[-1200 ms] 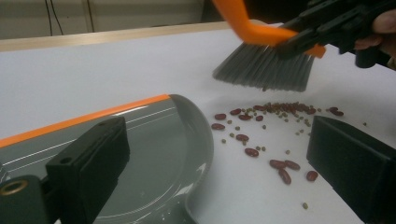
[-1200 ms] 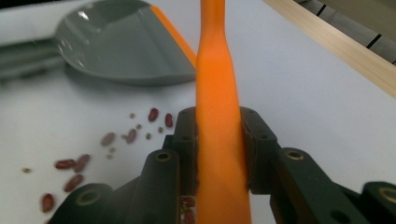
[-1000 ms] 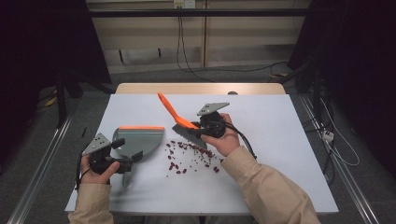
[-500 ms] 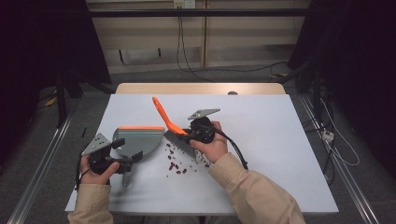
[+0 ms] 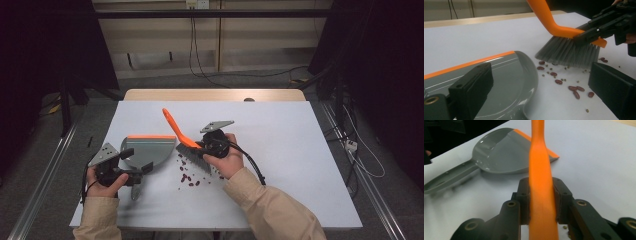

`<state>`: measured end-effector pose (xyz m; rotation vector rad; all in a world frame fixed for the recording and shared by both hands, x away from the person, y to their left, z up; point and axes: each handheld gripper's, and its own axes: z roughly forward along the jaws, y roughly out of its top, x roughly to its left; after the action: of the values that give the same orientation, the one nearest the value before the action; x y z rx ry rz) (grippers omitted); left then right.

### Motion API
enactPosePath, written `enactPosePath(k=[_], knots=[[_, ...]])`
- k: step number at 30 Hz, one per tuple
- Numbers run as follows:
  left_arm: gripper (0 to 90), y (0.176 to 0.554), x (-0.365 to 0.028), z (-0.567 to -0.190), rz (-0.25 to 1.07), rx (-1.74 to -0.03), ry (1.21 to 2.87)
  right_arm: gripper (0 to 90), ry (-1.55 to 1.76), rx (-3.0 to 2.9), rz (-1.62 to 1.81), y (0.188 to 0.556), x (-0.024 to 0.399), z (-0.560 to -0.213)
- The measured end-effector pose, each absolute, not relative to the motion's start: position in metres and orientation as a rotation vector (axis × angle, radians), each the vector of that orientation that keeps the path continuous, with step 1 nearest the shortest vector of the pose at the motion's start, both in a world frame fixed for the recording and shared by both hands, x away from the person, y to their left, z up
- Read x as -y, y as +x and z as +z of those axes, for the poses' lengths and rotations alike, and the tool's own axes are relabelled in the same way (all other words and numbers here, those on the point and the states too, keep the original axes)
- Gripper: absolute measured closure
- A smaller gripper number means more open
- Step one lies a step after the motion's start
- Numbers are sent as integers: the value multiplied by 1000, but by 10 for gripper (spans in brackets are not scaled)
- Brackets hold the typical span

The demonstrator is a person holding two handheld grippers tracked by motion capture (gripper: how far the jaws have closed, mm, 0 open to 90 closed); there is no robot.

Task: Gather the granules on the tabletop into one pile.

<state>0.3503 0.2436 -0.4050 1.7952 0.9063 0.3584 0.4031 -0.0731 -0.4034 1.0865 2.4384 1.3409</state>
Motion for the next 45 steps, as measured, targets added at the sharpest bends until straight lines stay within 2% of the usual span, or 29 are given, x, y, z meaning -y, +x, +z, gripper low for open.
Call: enactPosePath(k=[19, 27, 45], knots=[[56, 350, -249, -402, 378, -917, 1784, 712, 1181, -2581, 1560, 354, 43, -412], [56, 350, -247, -403, 371, -914, 1791, 711, 1271, -2574, 1471, 367, 51, -428], [56, 350, -246, -403, 371, -911, 1792, 711, 1328, -2452, 1345, 385, 96, -422]])
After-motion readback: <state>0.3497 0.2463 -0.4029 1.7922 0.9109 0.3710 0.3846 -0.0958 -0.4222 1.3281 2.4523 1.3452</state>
